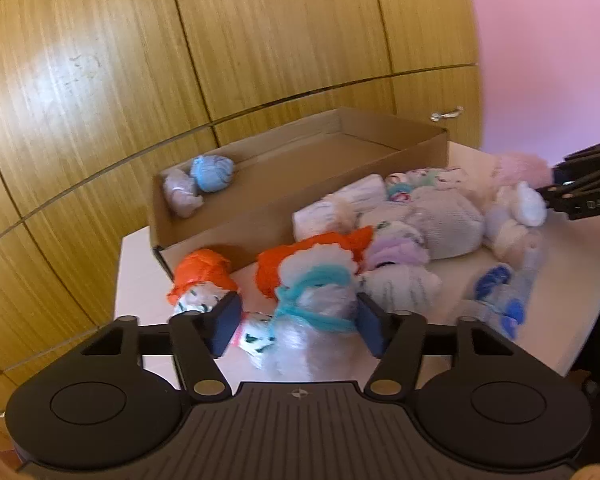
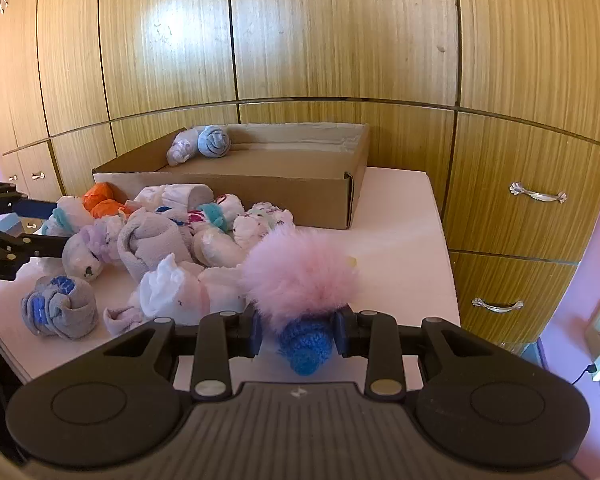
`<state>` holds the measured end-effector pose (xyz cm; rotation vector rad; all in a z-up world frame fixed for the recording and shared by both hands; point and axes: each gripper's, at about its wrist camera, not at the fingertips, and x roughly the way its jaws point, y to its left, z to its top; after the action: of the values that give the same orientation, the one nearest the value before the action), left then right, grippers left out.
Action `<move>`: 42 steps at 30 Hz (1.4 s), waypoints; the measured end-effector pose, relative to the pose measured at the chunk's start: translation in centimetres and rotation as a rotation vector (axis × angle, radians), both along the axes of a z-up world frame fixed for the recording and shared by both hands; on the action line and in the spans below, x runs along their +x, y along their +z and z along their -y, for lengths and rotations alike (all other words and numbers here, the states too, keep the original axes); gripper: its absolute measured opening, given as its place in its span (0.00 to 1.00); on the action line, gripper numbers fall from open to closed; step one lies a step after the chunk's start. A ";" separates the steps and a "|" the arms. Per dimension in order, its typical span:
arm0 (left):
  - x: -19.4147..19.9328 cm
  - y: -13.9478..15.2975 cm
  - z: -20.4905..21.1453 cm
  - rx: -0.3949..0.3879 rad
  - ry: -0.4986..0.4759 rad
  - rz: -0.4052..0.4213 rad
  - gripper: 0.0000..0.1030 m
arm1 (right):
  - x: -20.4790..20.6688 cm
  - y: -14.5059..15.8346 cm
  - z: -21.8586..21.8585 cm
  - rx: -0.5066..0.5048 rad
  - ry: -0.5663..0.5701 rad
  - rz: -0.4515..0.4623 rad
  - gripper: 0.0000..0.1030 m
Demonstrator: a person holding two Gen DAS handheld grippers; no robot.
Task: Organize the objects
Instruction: 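Grasp the pink fluffy ball with the right tool while the left grasps the teal-tied plastic bundle, then carry both bundles into the box and open the left tool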
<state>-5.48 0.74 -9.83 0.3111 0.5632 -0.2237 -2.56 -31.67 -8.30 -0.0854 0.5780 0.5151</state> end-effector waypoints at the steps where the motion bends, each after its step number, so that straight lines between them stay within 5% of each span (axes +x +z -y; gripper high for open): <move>1: 0.2 0.0 -0.2 -0.010 -0.002 -0.006 0.68 | 0.0 0.0 0.0 0.000 0.000 0.001 0.29; 4: 0.5 0.0 -0.4 -0.016 -0.010 -0.013 0.65 | -0.1 0.1 0.0 -0.004 -0.002 0.002 0.29; 6: 0.6 -0.1 -0.3 -0.019 -0.032 -0.031 0.46 | -0.1 0.1 0.0 0.001 -0.003 0.005 0.29; 17: -0.7 0.6 -0.4 -0.036 -0.036 -0.028 0.45 | -0.7 1.5 0.3 0.020 -0.007 0.041 0.28; 28: -2.0 4.5 -2.4 -0.131 0.025 0.025 0.46 | -1.1 5.0 0.5 0.052 0.000 0.099 0.28; 42: 6.9 12.4 -1.9 -0.227 0.078 0.036 0.46 | 3.7 12.5 -0.4 0.092 0.047 0.139 0.28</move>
<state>1.44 2.66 2.60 0.0729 0.5079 -0.2044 1.12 -31.26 4.21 -0.0470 0.4169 0.5762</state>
